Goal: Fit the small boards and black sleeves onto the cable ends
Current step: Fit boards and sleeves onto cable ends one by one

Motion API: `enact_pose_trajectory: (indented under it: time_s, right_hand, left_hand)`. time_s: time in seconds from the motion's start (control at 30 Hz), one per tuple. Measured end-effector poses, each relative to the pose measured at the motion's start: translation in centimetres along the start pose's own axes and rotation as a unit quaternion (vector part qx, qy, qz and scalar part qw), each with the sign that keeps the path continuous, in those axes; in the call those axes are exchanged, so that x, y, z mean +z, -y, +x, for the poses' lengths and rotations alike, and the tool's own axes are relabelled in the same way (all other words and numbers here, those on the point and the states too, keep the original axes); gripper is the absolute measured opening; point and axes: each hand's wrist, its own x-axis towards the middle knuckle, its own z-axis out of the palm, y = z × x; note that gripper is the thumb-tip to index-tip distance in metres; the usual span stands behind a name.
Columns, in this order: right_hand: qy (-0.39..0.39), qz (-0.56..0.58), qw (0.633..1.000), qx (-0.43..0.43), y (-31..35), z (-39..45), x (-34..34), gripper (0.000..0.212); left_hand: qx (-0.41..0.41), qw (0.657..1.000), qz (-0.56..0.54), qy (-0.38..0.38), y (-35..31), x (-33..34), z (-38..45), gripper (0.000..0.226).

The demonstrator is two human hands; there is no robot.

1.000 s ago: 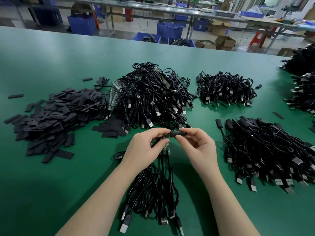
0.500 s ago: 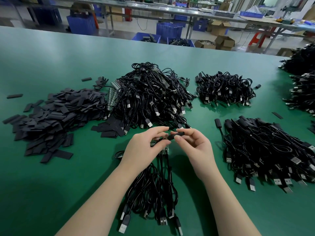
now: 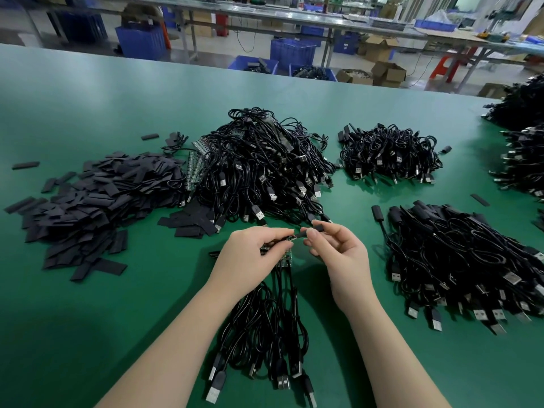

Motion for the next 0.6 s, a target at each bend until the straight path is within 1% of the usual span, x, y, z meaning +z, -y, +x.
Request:
enact_pose_trajectory:
  time_s: [0.2,0.3,0.5,0.6]
  right_hand:
    - [-0.024,0.011,1.0,-0.013,-0.15,-0.22,0.27,0.013]
    - [-0.015,0.019,1.0,0.005,-0.17,-0.24,0.3,0.013]
    - [0.008,0.017,0.999,0.03,-0.55,-0.29,0.56,0.018]
    - [0.003,0.028,0.999,0.029,-0.59,-0.18,0.46,0.015]
  left_hand:
    - [-0.001,1.0,0.002,-0.009,-0.16,0.21,-0.14,0.022]
    - [-0.009,1.0,0.008,-0.02,-0.15,0.2,-0.14,0.021]
    - [0.001,1.0,0.003,-0.012,-0.42,0.27,-0.25,0.023]
    - [-0.006,0.999,-0.014,-0.042,-0.52,0.51,-0.24,0.02]
